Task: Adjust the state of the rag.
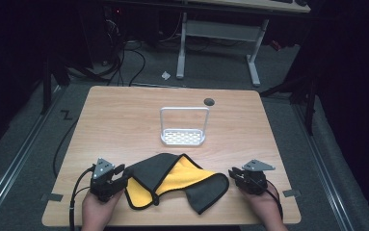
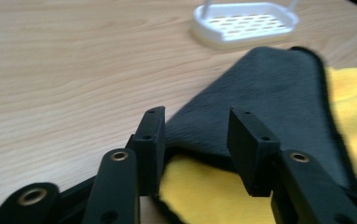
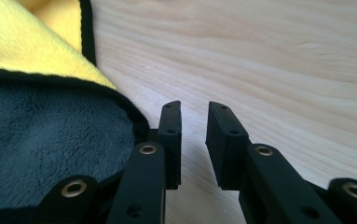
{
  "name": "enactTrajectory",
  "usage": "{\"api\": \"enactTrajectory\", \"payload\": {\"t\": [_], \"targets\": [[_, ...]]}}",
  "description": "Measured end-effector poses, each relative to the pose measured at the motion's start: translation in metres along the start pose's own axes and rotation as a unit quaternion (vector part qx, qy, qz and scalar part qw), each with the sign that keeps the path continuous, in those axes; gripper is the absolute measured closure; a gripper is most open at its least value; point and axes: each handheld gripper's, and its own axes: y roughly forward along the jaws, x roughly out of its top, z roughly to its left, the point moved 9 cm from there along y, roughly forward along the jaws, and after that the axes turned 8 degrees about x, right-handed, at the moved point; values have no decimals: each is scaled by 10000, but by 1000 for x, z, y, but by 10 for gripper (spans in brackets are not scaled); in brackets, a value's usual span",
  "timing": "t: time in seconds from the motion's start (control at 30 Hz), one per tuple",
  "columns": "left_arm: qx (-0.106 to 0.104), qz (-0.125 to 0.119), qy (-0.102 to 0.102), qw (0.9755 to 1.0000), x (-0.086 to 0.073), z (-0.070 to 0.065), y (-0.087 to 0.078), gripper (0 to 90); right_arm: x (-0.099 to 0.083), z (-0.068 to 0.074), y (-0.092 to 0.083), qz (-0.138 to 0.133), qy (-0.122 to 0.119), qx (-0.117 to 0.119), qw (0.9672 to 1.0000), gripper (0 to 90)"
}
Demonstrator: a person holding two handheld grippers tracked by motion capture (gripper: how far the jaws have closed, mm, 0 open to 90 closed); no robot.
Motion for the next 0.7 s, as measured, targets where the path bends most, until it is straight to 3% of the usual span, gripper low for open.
{"api": "enactTrajectory", "payload": {"t": [0.07, 0.17, 0.37, 0.47, 0.57, 0.7], "targets": [[-214, -13, 27, 9998, 2, -12, -2, 538, -1, 4, 8, 126, -60, 55, 9999, 764], [-588, 33, 178, 9981, 2, -35, -2, 493, 1, 17, 16, 148, -95, 371, 9992, 767], [-1186, 228, 452, 9916, -5, -79, 3, 443, 7, 49, 15, 68, -242, 852, 9960, 766], [-1363, 302, 582, 9885, -10, -97, 8, 435, 11, 67, 16, 22, -362, 1100, 9933, 765], [-1492, 373, 833, 9846, -14, -116, 13, 418, 12, 90, 22, 150, -618, 1315, 9893, 764], [-1444, 528, 1243, 9803, -24, -133, 26, 404, 10, 111, 28, 311, -874, 1531, 9839, 763]]}}
